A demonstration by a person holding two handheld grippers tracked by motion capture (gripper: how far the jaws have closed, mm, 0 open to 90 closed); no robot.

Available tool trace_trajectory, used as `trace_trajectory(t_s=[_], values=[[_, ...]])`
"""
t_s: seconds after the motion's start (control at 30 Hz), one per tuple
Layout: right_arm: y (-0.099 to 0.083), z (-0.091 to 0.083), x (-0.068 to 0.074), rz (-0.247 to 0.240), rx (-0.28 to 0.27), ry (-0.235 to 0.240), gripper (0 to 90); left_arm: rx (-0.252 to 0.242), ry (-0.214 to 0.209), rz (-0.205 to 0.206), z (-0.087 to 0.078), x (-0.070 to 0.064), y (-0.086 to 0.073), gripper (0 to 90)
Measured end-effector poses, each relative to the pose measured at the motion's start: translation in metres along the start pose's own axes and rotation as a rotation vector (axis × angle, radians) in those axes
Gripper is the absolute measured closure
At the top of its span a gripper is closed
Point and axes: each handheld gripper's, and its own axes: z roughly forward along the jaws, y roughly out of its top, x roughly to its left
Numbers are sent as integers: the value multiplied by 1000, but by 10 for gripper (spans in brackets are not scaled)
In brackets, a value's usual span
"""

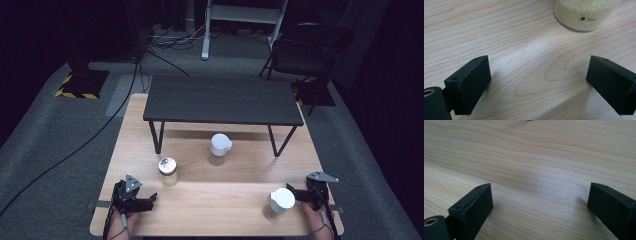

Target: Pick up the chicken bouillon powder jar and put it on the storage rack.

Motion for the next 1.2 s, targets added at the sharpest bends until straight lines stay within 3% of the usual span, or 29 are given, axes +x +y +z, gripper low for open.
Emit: trace_trajectory(t_s=[0.4, 0.5, 0.57, 0.83, 1.2], values=[[0, 0, 0, 0, 0, 0, 61, -1, -2, -9, -1, 1, 2, 73], [0, 0, 0, 0, 0, 0, 60, -39, -2, -15, -4, 1, -3, 80], [0, 0, 0, 0, 0, 0, 60, -109, -6, -23, -10, 0, -10, 76], [0, 0, 0, 0, 0, 0, 60, -265, -13, 17, -23, -6, -25, 75], [0, 0, 0, 0, 0, 0, 60, -368, -50, 46, -26, -8, -32, 75]])
